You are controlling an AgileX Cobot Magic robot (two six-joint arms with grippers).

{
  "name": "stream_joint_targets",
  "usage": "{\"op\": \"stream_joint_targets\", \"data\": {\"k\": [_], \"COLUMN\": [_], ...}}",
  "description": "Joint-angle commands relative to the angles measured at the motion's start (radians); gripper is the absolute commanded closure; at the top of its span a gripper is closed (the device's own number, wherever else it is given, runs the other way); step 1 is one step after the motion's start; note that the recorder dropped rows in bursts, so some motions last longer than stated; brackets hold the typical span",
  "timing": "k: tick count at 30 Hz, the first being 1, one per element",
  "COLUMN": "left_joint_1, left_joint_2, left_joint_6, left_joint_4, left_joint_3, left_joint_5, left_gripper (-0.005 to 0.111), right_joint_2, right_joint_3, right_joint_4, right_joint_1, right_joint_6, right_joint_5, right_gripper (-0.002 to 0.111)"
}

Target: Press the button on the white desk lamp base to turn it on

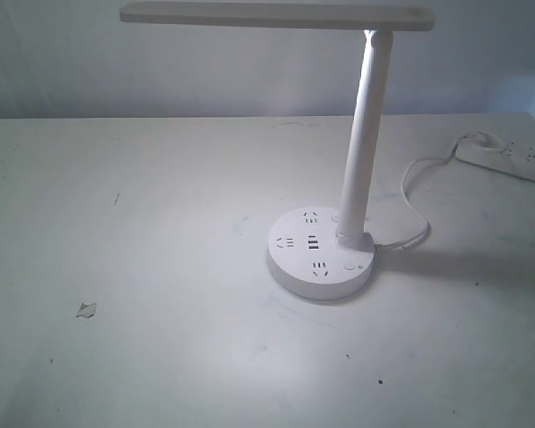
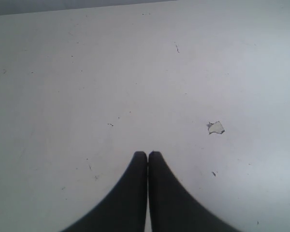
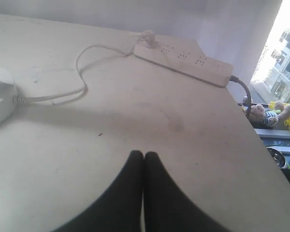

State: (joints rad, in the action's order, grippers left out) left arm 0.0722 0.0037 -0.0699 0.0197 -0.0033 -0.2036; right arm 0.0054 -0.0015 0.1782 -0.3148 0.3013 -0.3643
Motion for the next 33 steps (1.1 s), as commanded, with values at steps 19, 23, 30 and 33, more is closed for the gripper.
{"op": "stream_joint_targets", "data": {"k": [19,23,30,33], "left_joint_1": [-0.005,-0.005,-0.005,-0.005], "left_joint_2": [-0.004,-0.004,-0.004,-0.004], "left_joint_6": [-0.001,-0.001,-0.001,-0.001], "left_joint_4": [0.003,0.003,0.003,0.003], "left_joint_3": [0.003,0.003,0.003,0.003], "left_joint_5": [0.002,0.002,0.002,0.002], "left_gripper": [0.107,0.107,0.107,0.107], "right_joint_2": [-0.005,-0.005,-0.005,-0.005], "right_joint_3": [0.001,0.001,0.001,0.001], "right_joint_4": [-0.153,-0.156,-0.178,-0.178], "right_joint_1": [-0.004,0.005,0.130,0.158], "right_joint_6": [-0.352,-0.350,-0.351,-0.351], "right_joint_5": [0.006,0.006,0.006,0.006], "right_gripper": [0.108,0.108,0.108,0.108]}}
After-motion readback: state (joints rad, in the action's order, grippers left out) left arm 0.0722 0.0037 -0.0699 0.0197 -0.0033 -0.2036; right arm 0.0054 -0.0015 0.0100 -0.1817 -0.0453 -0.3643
